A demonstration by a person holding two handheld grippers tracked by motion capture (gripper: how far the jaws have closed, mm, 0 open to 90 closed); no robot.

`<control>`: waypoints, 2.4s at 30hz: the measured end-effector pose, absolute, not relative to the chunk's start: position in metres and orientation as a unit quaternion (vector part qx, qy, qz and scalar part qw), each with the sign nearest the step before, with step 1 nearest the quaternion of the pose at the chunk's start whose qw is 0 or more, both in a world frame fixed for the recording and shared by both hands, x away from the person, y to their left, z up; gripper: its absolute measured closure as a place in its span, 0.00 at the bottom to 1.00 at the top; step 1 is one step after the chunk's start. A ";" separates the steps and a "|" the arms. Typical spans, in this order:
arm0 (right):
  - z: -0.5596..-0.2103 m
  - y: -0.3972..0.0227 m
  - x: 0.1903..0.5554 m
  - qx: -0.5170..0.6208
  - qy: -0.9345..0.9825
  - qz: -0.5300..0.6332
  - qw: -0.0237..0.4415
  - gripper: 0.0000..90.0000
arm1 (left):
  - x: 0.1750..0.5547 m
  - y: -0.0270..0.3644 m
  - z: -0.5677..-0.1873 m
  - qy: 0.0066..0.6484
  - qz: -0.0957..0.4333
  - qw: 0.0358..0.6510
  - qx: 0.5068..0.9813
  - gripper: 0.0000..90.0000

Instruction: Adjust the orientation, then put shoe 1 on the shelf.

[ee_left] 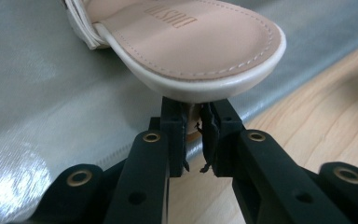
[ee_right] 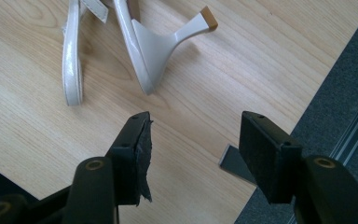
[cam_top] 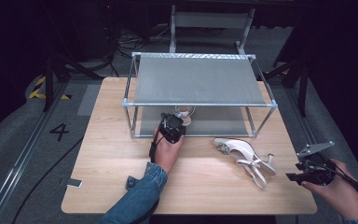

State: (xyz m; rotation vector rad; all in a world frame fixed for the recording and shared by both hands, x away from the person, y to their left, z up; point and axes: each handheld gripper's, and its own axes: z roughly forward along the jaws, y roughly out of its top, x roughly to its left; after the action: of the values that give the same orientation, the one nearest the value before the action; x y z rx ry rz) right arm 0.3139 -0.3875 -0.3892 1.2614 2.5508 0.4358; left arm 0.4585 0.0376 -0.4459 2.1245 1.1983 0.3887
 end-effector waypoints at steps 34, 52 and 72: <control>-0.384 -0.376 0.319 0.415 0.886 0.161 0.133 0.50 | 0.450 0.036 -0.435 0.442 0.134 0.321 0.827 0.51; -0.376 -0.328 0.350 0.363 0.908 0.166 0.125 0.49 | 0.384 0.094 -0.392 0.457 0.097 0.287 0.836 0.46; -0.390 -0.281 0.365 0.314 0.931 0.145 0.114 0.43 | 0.368 0.135 -0.396 0.502 0.092 0.249 0.823 0.40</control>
State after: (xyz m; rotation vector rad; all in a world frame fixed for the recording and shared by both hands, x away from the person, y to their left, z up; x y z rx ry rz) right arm 0.3647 -0.2809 -0.3900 0.9198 2.7320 0.4263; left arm 0.3680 0.1354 -0.3957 2.2415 1.3685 0.2496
